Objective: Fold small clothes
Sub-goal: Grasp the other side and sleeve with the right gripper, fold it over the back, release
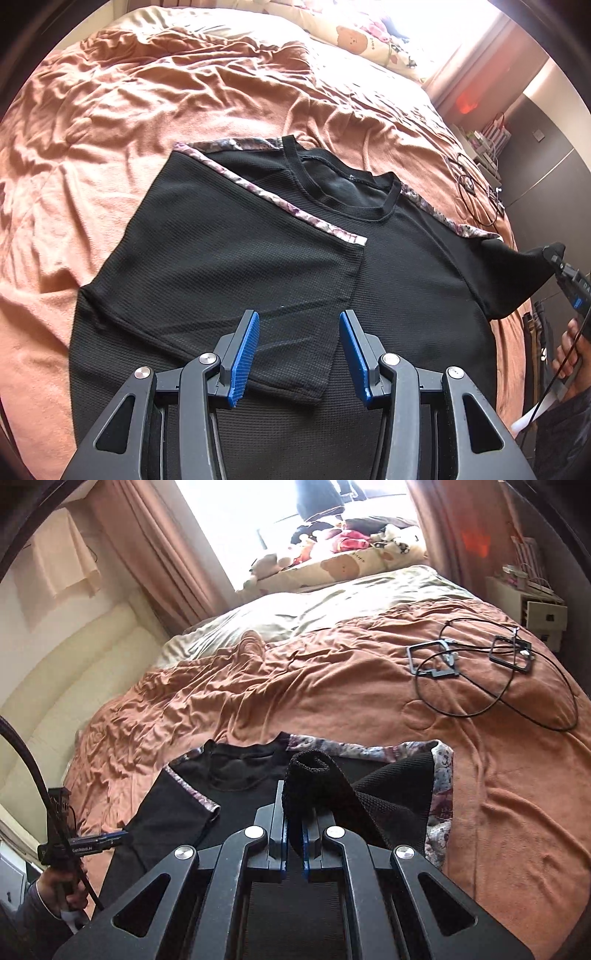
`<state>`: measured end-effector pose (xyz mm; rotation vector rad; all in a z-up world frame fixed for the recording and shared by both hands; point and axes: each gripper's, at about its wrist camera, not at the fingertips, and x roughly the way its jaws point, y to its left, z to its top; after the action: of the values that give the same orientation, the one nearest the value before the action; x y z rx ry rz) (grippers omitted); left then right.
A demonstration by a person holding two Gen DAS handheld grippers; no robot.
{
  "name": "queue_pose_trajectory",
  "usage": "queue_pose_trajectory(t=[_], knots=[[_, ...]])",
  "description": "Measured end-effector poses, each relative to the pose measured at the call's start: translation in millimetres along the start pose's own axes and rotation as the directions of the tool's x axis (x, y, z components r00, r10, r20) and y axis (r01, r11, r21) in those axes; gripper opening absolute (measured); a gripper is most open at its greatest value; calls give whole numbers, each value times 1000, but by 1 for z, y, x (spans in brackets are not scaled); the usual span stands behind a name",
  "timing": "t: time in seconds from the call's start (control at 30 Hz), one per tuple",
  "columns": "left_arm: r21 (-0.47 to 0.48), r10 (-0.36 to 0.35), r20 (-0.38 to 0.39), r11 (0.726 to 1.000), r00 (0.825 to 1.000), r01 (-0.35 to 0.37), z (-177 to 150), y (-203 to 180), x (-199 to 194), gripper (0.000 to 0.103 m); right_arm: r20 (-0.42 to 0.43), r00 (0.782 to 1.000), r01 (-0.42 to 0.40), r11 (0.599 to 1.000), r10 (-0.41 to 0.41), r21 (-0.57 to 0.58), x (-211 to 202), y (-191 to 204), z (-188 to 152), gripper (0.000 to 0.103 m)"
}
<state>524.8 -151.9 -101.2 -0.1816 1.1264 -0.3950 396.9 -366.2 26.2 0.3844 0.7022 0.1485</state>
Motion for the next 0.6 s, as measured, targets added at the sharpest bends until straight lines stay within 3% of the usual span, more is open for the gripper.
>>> queue_pose_trajectory(t=[0.27,0.5,0.53,0.57,0.6], knots=[[-20,-12,7,1000,1000,12,-4,10,-7,47,-116,992,-63,996,55,-71,27,20,-6,2],[-18,-20,3,1000,1000,20,-6,10,-9,47,-264,964,-68,993,41,-92,53,23,-11,4],[-17,-19,3,1000,1000,20,-6,10,-9,47,-277,960,-67,994,42,-83,55,19,-11,13],[-16,-19,4,1000,1000,19,-6,10,-9,47,-282,959,-63,995,40,-74,56,17,-10,34],[-17,-20,5,1000,1000,20,-6,9,-9,47,-275,961,-59,996,39,-62,54,14,-10,47]])
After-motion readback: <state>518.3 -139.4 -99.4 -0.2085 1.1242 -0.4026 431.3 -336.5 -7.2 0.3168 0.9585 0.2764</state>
